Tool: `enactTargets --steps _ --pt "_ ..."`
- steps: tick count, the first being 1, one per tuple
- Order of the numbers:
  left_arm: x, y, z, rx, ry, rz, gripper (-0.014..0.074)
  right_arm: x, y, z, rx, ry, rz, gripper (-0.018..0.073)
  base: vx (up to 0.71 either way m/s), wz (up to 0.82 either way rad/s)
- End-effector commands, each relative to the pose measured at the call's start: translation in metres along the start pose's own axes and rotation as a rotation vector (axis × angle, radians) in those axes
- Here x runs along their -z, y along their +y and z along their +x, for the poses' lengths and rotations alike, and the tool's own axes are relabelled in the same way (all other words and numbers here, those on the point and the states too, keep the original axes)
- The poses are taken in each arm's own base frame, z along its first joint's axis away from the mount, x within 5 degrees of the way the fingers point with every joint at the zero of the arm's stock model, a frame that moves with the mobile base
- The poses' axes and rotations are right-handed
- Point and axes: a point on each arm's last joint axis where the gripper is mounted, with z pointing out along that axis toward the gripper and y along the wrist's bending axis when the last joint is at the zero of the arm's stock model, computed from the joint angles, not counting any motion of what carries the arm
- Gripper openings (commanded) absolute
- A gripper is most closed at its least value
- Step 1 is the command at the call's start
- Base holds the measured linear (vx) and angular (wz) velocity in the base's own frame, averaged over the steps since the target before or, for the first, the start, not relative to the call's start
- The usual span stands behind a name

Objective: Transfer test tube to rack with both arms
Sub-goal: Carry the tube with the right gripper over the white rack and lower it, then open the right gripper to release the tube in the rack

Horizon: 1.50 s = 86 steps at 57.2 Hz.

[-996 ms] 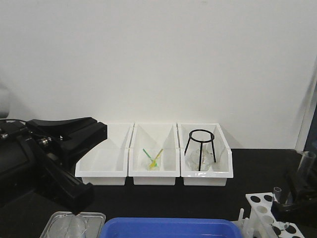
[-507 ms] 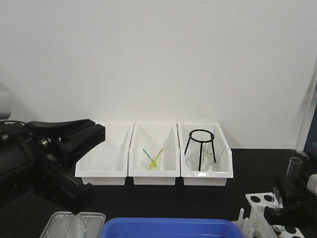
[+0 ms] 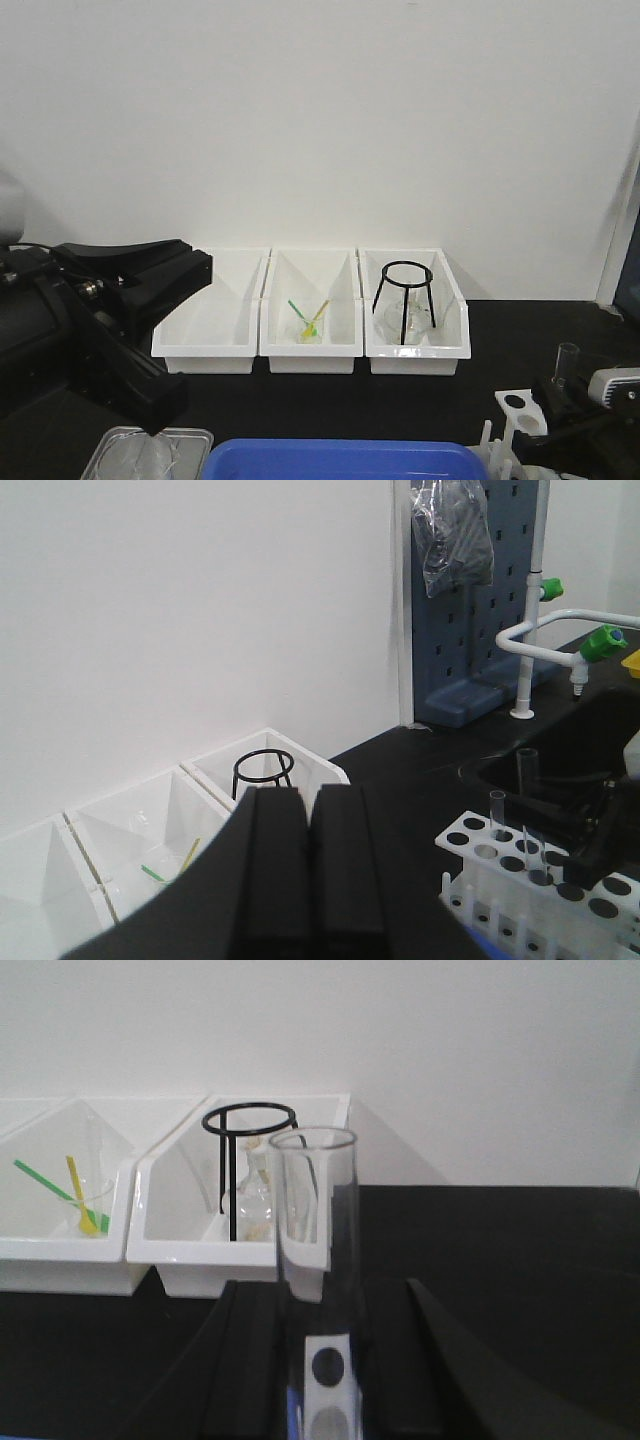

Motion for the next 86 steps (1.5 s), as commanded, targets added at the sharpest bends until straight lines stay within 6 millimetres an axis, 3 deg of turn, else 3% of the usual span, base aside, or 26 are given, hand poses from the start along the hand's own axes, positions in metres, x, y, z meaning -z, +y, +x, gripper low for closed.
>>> enactTargets --steps 1,30,40,50,58,64,78,83,86 --pt "0.007 -0.002 -0.018 -0.004 -0.086 0.033 -0.0007 -0.006 -0.001 -0.016 -0.019 -0.135 -0.004 -0.0006 0.00 0.00" --pt "0.007 -0.002 -0.018 -0.003 -0.087 0.034 -0.0007 -0.015 -0.001 0.005 -0.019 -0.051 -0.006 0.0035 0.00 0.00" --pt "0.007 -0.002 -0.018 -0.002 -0.087 0.034 -0.0007 -0.015 -0.001 0.005 -0.020 -0.057 -0.006 0.0165 0.00 0.00" --pt "0.007 -0.002 -0.018 -0.002 -0.087 0.034 -0.0007 -0.014 -0.001 0.002 -0.021 -0.069 -0.006 0.0368 0.00 0.00" --pt "0.007 -0.002 -0.018 -0.002 -0.087 0.034 -0.0007 -0.008 -0.001 -0.013 -0.020 -0.125 -0.009 0.0510 0.00 0.00" --pt "0.007 -0.002 -0.018 -0.002 -0.087 0.034 -0.0007 0.004 0.002 -0.033 -0.008 -0.185 -0.025 0.0552 0.00 0.00" --pt "0.007 0.001 -0.015 -0.001 -0.053 0.001 -0.0007 0.059 0.012 -0.090 0.105 -0.329 -0.097 0.0506 0.00 0.00" --pt "0.007 0.002 -0.009 0.000 -0.022 -0.019 -0.0007 0.082 0.012 -0.101 0.136 -0.317 -0.087 0.0391 0.00 0.00" --pt "0.008 0.002 -0.004 0.000 -0.014 -0.012 -0.0007 0.098 0.011 -0.106 0.151 -0.294 -0.071 0.0272 0.00 0.00"
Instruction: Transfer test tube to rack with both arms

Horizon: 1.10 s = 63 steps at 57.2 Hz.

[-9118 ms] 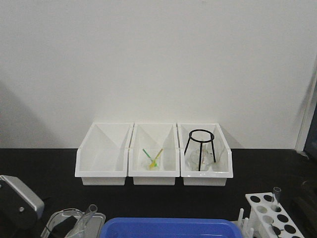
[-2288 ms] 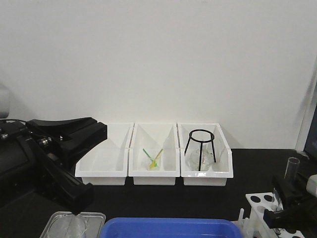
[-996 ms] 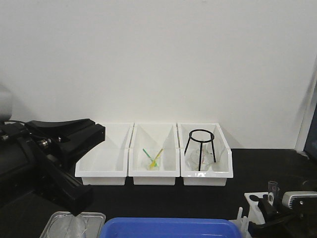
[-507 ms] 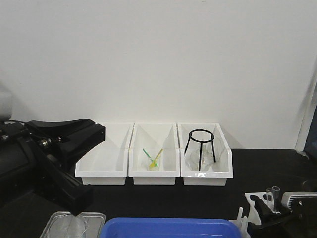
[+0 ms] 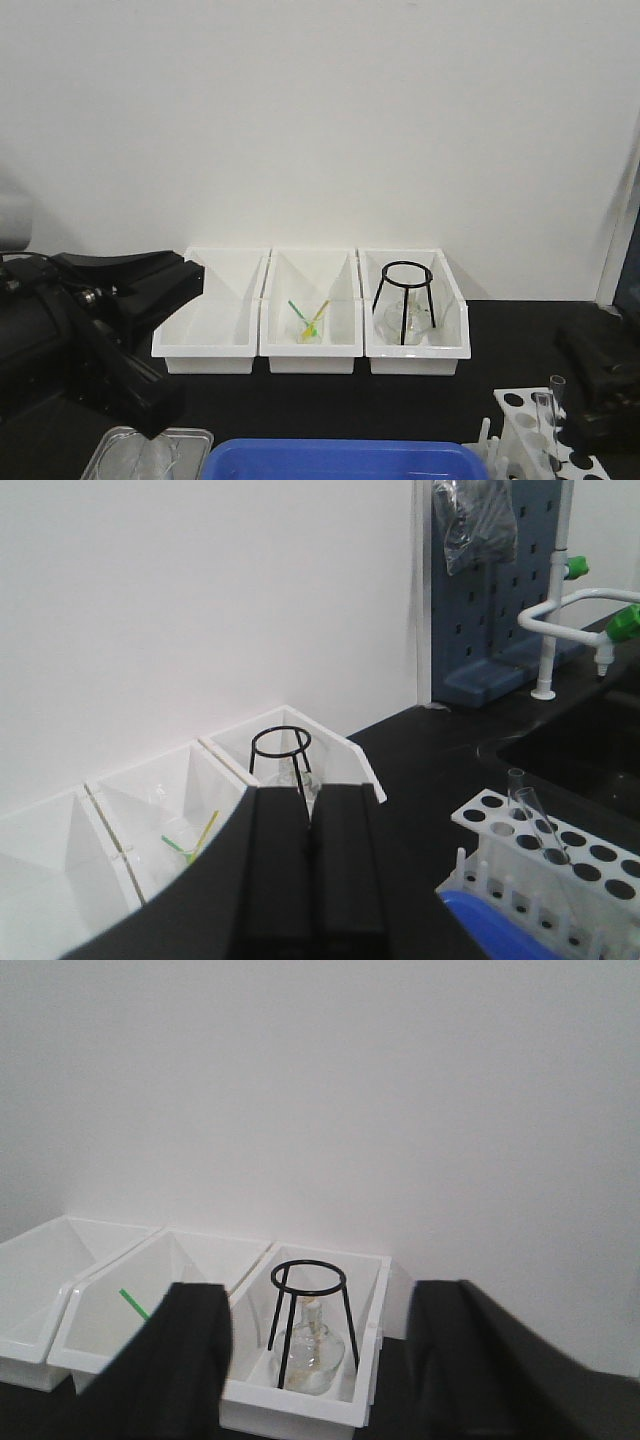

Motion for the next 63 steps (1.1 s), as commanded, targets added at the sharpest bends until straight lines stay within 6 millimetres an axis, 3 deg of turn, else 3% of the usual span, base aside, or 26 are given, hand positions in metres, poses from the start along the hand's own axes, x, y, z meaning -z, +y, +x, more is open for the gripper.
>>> enactTargets --steps 1,6,12,19,63 --pt "0.009 -0.002 -0.007 0.002 -0.058 0.033 -0.0007 0.022 -0.002 -0.028 0.044 -0.054 0.017 0.0219 0.00 0.00" --pt "0.012 -0.005 0.009 0.019 -0.040 0.061 -0.0007 0.044 -0.003 -0.032 0.055 0.021 0.045 -0.0013 0.00 0.00" --pt "0.019 -0.009 0.034 0.055 -0.014 0.107 -0.0007 0.073 -0.004 -0.038 0.051 0.065 0.080 -0.0013 0.00 0.00" --pt "0.024 -0.012 0.055 0.056 0.011 0.137 -0.0007 0.092 -0.004 -0.044 0.057 0.044 0.095 -0.0011 0.00 0.00" --pt "0.024 -0.011 0.063 0.058 0.046 0.122 -0.0007 0.097 -0.004 -0.048 0.058 0.014 0.098 -0.0011 0.00 0.00"
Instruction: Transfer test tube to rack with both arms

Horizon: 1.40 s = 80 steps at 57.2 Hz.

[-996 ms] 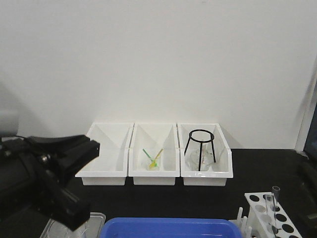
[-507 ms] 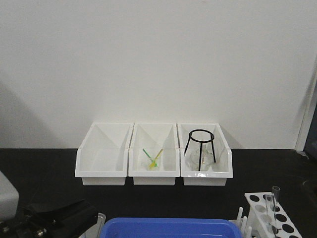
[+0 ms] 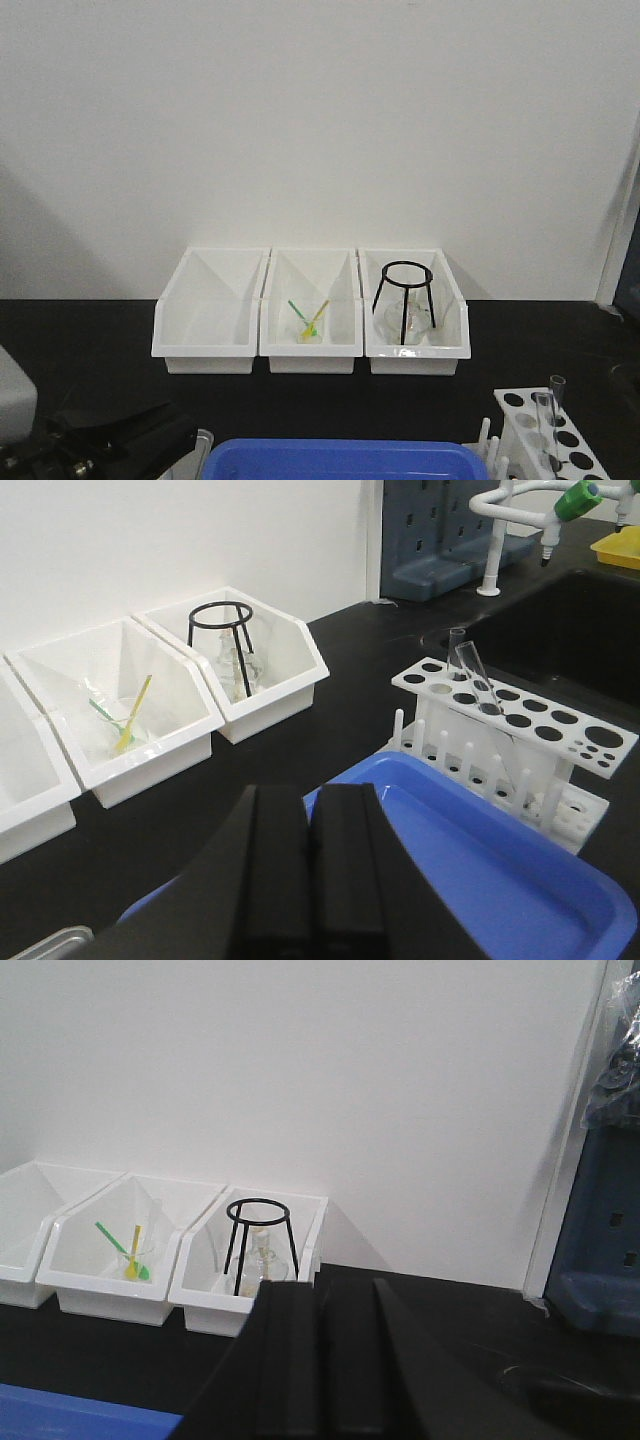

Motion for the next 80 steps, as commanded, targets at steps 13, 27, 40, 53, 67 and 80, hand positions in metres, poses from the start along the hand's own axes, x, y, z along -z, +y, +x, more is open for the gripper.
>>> enactTargets --steps 13,27,40,53,67,80 --pt "0.004 -0.002 -0.016 0.070 -0.085 0.023 -0.0007 0.001 -0.001 -0.016 0.013 -0.100 0.005 -0.0011 0.00 0.00" --pt "0.004 -0.001 -0.020 0.051 -0.131 0.013 -0.0007 0.001 -0.001 -0.016 0.013 -0.100 0.005 -0.0011 0.00 0.00" --pt "-0.003 0.000 -0.014 0.006 -0.097 0.005 -0.0007 0.001 -0.001 -0.016 0.013 -0.100 0.005 -0.0011 0.00 0.00" --pt "0.045 0.034 0.023 0.079 -0.145 -0.212 -0.0007 0.001 -0.001 -0.016 0.013 -0.101 0.005 -0.0011 0.00 0.00" --pt "0.107 0.032 0.117 0.073 -0.265 -0.427 -0.0007 0.001 -0.001 -0.016 0.013 -0.100 0.005 -0.0011 0.00 0.00" --pt "0.120 0.028 0.146 0.100 -0.220 -0.506 -0.0007 0.001 -0.001 -0.016 0.013 -0.101 0.005 -0.0011 0.00 0.00"
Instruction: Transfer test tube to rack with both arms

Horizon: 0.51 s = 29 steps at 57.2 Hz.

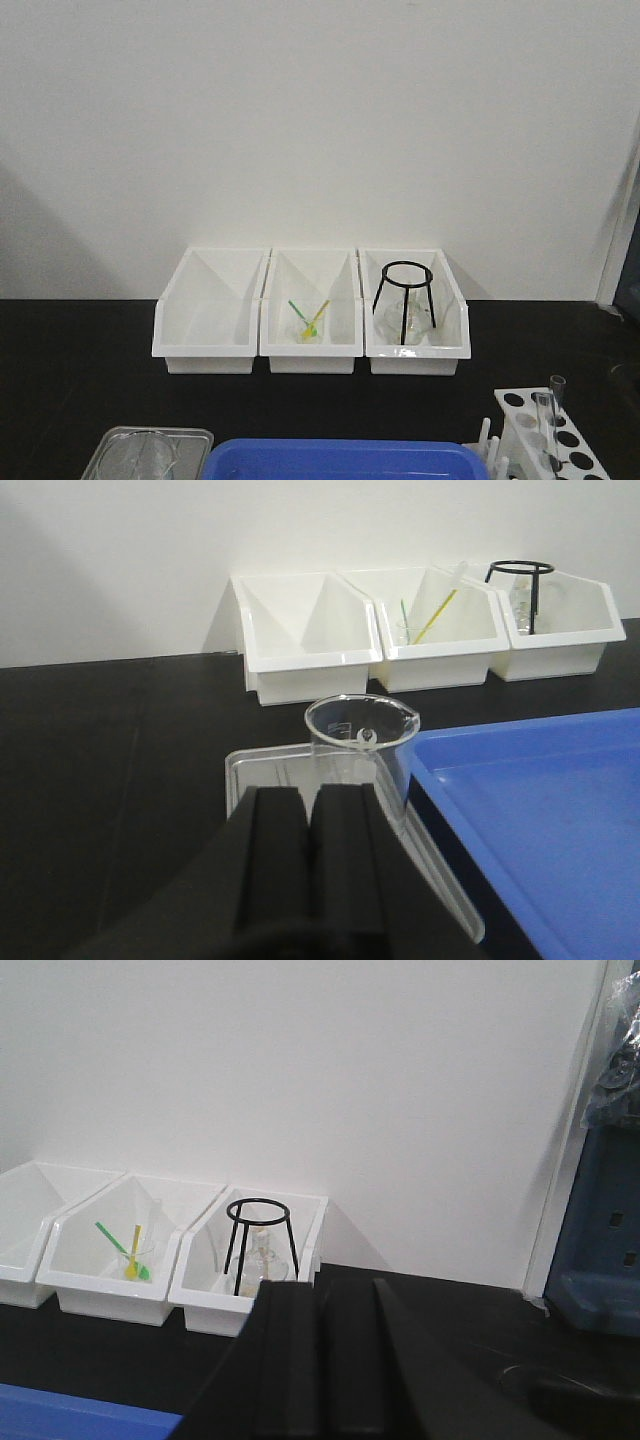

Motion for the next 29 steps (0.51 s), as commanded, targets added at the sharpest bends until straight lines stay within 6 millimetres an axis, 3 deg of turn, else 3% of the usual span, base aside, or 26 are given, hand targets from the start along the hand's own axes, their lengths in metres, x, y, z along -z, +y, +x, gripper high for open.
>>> enactTargets --steps 1,29 --pt "0.0046 0.0007 -0.0123 0.017 -0.094 -0.017 -0.0007 0.0008 -0.0012 -0.0161 0.013 -0.101 0.005 -0.0011 0.00 0.00" --pt "0.0040 0.0010 -0.0093 0.018 -0.058 -0.023 -0.0007 0.0013 -0.0012 -0.0159 0.013 -0.099 0.005 -0.0011 0.00 0.00"
